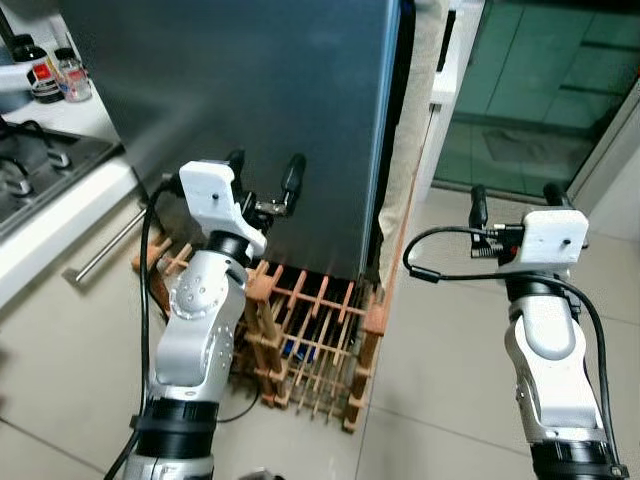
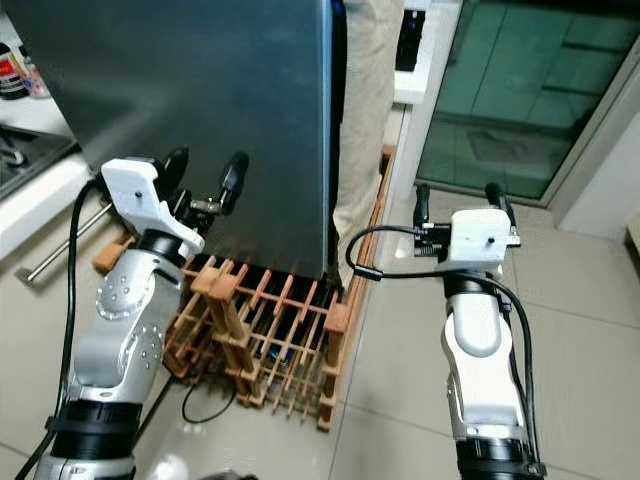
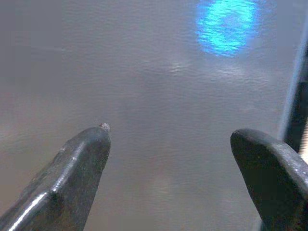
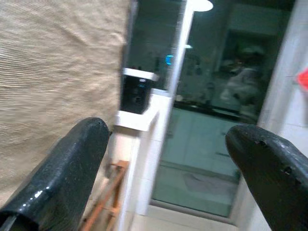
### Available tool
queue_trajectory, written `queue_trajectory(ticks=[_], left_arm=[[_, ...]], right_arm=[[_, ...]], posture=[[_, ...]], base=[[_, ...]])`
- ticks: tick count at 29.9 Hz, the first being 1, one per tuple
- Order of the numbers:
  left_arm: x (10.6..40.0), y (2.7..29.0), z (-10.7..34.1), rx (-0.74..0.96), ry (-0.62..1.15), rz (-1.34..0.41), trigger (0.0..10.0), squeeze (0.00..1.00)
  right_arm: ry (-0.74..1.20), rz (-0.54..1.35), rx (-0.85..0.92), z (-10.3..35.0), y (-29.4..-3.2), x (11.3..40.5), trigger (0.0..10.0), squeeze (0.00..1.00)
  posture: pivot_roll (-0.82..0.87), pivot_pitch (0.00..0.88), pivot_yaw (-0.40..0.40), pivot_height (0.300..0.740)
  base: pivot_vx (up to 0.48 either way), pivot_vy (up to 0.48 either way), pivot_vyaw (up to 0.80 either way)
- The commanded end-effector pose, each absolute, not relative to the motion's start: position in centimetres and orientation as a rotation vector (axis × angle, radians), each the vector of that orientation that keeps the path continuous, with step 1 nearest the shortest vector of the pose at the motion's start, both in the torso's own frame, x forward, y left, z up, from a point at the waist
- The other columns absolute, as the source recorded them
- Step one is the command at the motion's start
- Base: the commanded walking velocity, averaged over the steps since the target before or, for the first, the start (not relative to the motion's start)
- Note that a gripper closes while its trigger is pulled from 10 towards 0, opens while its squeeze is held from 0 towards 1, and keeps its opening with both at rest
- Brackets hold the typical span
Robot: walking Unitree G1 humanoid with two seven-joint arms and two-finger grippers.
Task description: Restocking fridge
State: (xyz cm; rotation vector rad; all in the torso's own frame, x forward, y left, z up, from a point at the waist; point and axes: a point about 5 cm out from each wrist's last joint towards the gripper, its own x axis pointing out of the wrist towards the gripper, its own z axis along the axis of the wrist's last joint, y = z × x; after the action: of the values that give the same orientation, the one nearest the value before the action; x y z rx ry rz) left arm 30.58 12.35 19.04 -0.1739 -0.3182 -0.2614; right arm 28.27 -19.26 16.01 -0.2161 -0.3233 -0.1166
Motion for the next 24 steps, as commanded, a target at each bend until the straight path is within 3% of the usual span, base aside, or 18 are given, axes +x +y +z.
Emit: queue_trajectory(ticks=[1, 15, 24], left_arm=[[30.7, 12.0, 18.9, -0.19, -0.303, -0.275, 10.0, 0.0], [30.2, 12.9, 18.2, -0.186, -0.292, -0.229, 10.0, 0.0], [30.4, 12.7, 17.9, -0.196, -0.279, -0.228, 10.0, 0.0]], right_arm=[[-0.313, -0.12, -0.219, 15.9, -19.5, 28.3, 10.0, 0.0], [-0.289, -0.106, -0.221, 15.3, -19.7, 28.4, 10.0, 0.0], [-0.285, -0.115, -0.226, 15.3, -20.1, 28.6, 10.0, 0.0]], posture=[[-0.18, 0.024, 0.033, 0.74], [-0.17, 0.016, 0.026, 0.74], [-0.17, 0.0, 0.026, 0.74]], base=[[0.0, 0.0, -0.65], [0.0, 0.0, -0.05], [0.0, -0.469, 0.0]])
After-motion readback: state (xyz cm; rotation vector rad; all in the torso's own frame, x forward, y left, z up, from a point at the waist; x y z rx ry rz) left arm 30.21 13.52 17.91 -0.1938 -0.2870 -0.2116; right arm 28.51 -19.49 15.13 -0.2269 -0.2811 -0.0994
